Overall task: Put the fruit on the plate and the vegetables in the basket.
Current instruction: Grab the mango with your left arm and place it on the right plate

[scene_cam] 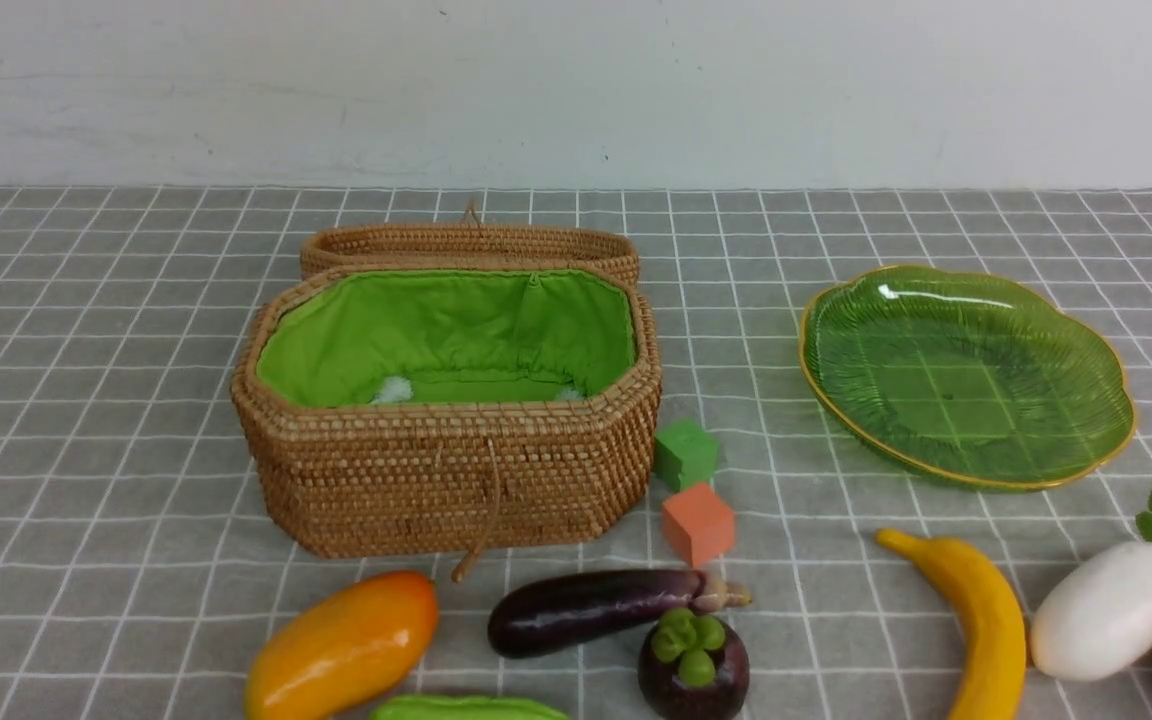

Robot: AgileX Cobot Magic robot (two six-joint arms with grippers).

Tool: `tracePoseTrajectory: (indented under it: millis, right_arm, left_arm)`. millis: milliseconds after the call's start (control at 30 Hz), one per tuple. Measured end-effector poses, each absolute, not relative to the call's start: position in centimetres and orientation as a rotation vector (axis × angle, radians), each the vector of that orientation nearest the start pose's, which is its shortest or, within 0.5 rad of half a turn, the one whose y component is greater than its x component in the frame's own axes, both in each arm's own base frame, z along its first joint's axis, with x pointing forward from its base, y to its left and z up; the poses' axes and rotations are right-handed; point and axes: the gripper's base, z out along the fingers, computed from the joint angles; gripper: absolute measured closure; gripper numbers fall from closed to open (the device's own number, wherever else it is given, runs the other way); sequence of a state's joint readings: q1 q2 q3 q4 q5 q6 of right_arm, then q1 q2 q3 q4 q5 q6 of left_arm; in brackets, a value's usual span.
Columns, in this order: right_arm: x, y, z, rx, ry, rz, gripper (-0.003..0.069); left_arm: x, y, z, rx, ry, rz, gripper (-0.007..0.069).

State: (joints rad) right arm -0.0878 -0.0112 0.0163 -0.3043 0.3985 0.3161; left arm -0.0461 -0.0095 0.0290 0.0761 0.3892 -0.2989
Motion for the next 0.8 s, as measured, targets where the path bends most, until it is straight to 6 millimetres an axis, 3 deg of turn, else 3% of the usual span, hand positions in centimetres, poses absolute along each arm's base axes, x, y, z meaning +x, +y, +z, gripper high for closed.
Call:
tracePoseTrajectory:
  millis: [500, 633, 733, 800]
  right_arm:
    - [5.0, -1.5, 17.4, 0.194, 1.861, -0.146, 0.0417]
    - [5.0, -1.5, 17.4, 0.194, 1.861, -0.146, 0.0417]
    - [5.0, -1.5, 17.4, 0.194, 1.861, -0.146, 0.0417]
    - [5.0, -1.5, 17.4, 0.194, 1.861, -0.146, 0.0417]
  left_arm:
    - [5.3, 0.0, 17.0, -0.193, 1.876, -0.164, 0.0386]
    - [5.5, -0.3, 17.8, -0.285, 1.776, -0.295, 0.0386]
    - [5.7, -0.3, 19.8, -0.428, 1.529, -0.512, 0.0386]
    - [5.6, -0.2, 20.8, -0.426, 1.410, -0.541, 0.0386]
